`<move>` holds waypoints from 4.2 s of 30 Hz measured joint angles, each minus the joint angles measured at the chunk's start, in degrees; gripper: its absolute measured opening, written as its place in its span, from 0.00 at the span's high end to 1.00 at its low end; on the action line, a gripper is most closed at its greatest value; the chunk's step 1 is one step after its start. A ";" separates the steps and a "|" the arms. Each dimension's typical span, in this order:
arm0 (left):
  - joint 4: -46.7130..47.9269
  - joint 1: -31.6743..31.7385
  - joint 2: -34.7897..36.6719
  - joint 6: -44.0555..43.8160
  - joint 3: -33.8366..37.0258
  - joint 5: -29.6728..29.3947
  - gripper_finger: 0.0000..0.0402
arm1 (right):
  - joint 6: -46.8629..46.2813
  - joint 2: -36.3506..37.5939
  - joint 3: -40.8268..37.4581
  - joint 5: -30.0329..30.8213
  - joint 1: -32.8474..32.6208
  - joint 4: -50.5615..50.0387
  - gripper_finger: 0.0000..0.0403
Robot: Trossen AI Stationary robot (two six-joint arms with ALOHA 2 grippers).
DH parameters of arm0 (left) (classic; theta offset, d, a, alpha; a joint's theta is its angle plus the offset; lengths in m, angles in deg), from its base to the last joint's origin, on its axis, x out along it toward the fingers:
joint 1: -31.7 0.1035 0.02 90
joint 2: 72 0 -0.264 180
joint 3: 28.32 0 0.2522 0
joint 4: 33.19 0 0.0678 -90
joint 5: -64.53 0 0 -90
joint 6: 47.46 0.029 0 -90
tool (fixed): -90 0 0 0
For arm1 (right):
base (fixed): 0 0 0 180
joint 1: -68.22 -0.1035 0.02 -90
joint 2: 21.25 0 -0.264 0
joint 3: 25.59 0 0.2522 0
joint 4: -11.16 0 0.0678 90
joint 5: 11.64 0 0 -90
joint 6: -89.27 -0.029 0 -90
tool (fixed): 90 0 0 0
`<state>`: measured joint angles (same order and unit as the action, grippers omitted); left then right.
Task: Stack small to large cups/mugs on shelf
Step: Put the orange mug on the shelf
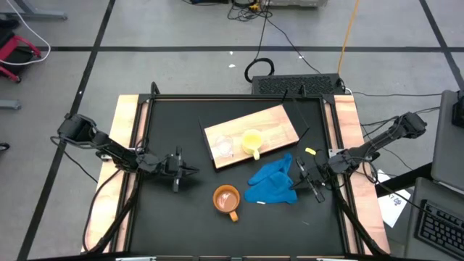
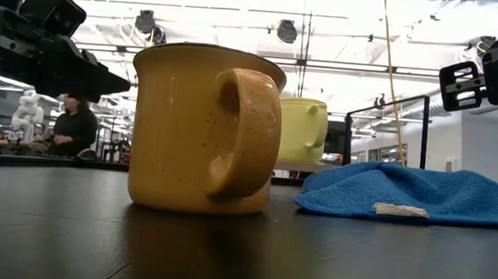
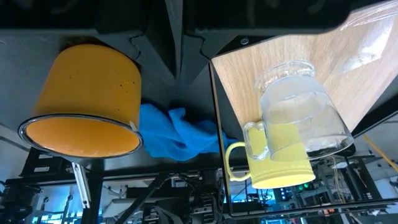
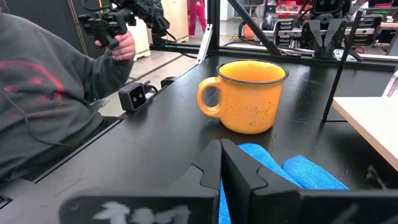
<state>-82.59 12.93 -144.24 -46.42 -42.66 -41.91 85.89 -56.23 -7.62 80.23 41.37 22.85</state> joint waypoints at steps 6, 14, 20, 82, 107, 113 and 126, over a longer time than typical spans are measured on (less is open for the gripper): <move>-1.53 -0.04 0.00 -1.61 -0.02 4.19 0.94 | 0.17 0.00 0.00 -0.02 0.00 0.01 1.00; 10.09 -2.44 0.01 -3.91 -10.61 5.01 0.94 | 1.54 0.00 -0.02 -0.02 0.00 0.02 1.00; 29.00 -4.00 0.00 -2.80 -24.90 6.03 0.99 | 2.14 0.00 -0.02 -0.04 0.00 0.05 1.00; 95.96 3.78 -28.83 -16.59 -75.93 14.66 0.46 | -0.39 -0.09 -2.67 -0.66 -1.78 3.47 1.00; 96.52 3.69 -32.70 -16.32 -75.89 16.50 0.47 | -0.34 -0.26 -2.71 -0.66 -2.27 4.49 1.00; 96.54 3.74 -32.72 -16.24 -75.89 16.45 0.64 | -0.35 -0.28 -2.71 -0.66 -2.27 4.68 1.00; 94.97 3.67 -32.48 -14.54 -76.02 19.00 0.96 | -0.42 -0.26 -2.71 -0.66 -2.29 4.74 1.00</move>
<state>12.38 16.60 -176.72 -60.95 -118.68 -22.90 85.48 -56.49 -10.33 79.58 39.07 27.60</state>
